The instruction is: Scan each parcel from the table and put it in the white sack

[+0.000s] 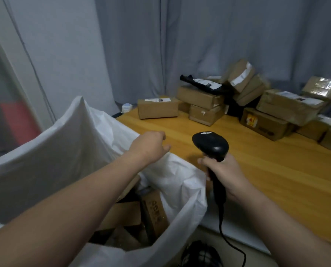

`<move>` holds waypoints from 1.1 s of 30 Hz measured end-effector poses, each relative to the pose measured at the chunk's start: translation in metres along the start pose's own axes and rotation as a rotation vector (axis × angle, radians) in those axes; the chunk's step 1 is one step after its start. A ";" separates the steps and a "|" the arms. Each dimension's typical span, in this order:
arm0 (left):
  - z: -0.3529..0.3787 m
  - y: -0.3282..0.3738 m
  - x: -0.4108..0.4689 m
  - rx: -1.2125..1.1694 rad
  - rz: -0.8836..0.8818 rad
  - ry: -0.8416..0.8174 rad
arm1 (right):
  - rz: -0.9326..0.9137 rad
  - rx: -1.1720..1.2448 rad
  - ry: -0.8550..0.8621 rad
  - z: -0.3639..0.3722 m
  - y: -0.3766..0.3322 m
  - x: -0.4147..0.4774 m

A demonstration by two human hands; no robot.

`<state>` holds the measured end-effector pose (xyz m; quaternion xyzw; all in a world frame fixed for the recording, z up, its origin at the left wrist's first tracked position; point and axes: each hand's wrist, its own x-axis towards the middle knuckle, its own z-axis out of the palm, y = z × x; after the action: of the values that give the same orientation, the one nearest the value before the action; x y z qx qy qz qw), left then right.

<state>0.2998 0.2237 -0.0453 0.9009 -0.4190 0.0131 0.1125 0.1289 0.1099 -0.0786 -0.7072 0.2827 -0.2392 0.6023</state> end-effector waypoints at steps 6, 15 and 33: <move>0.022 0.028 0.081 -0.034 0.050 0.031 | 0.048 0.045 0.102 -0.053 -0.024 0.056; 0.037 0.119 0.233 0.060 0.211 0.352 | -0.020 0.140 0.201 -0.130 -0.038 0.155; 0.051 0.122 0.341 0.635 0.537 0.283 | -0.019 0.058 0.259 -0.166 0.003 0.221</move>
<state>0.4249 -0.1192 -0.0315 0.7393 -0.5940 0.2933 -0.1210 0.1764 -0.1618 -0.0555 -0.6553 0.3443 -0.3424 0.5786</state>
